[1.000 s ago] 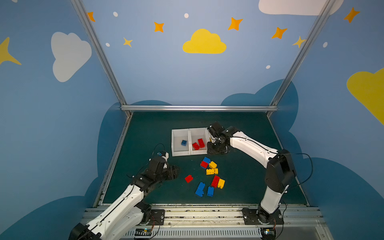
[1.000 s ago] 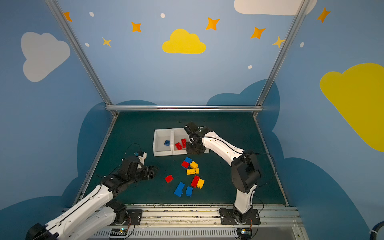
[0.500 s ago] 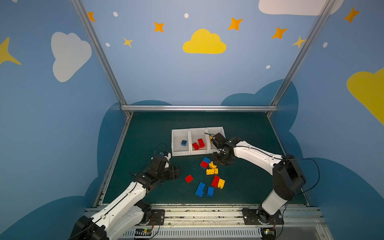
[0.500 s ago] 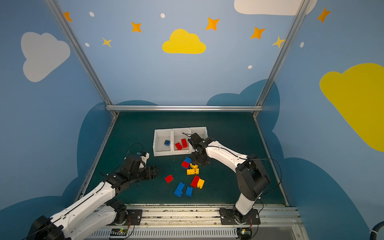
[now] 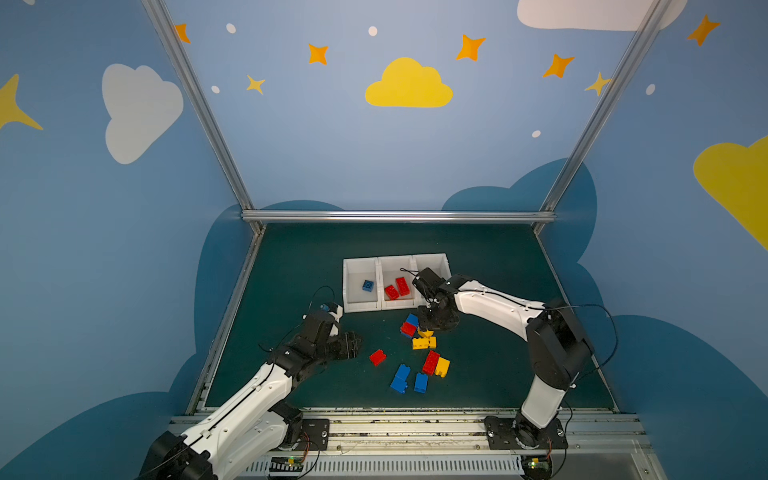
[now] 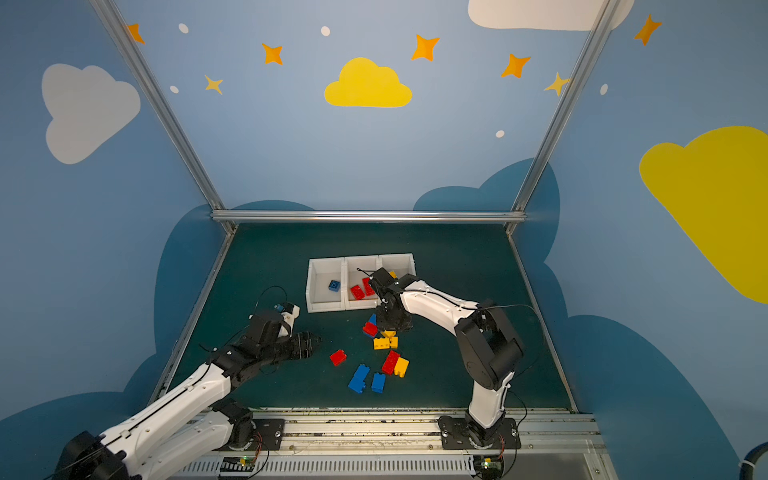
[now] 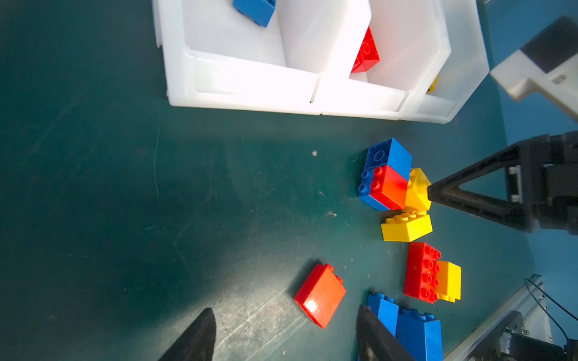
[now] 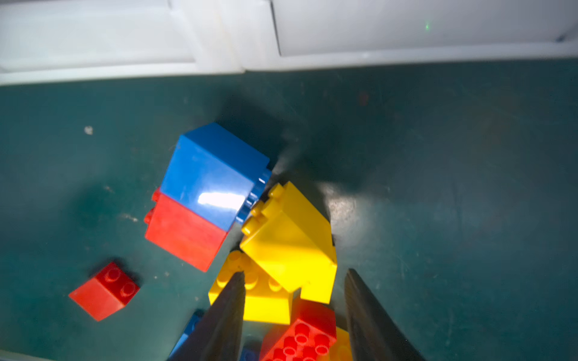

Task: Sort the legos into containers by color
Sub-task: 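Close the right gripper on the yellow 2x2 brick and lift it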

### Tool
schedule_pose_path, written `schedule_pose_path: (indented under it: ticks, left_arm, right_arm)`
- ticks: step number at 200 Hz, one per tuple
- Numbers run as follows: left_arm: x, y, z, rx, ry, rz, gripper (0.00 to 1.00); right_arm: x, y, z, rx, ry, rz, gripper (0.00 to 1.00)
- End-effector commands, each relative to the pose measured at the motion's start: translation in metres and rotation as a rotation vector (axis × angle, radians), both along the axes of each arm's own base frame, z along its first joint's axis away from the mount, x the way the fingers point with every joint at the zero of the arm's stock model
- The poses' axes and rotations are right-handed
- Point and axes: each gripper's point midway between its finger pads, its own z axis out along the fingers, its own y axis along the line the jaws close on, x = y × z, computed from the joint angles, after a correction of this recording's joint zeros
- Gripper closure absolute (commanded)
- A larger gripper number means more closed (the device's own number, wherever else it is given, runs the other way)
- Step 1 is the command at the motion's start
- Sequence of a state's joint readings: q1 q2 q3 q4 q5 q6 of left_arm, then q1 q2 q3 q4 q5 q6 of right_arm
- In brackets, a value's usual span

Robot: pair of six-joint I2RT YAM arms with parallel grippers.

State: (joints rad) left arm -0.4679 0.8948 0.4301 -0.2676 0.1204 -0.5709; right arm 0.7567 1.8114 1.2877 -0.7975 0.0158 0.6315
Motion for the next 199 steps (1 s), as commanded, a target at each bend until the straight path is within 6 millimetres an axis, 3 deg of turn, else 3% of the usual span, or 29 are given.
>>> schedule_pose_path:
  ticks: [1,62,120,175,199]
  left_arm:
    - [0.002,-0.003,0.006,-0.019,-0.024,-0.006,0.29]
    - [0.001,-0.002,0.006,-0.014,-0.023,-0.005,0.29]
    - [0.001,-0.003,0.005,-0.012,-0.021,-0.006,0.29]
    - [0.001,-0.004,0.005,-0.011,-0.020,-0.008,0.29]
    - [0.002,-0.004,0.005,-0.012,-0.017,-0.008,0.29]
  right_arm:
    - [0.006,0.004,0.001,-0.018,-0.012,0.027,0.48]
    - [0.005,0.004,-0.012,-0.042,0.019,0.046,0.49]
    - [-0.001,-0.010,-0.022,-0.085,0.037,0.035,0.54]
    - [-0.006,-0.024,-0.025,-0.113,0.044,0.016,0.51]
    - [-0.008,-0.028,-0.029,-0.123,0.053,0.012,0.56]
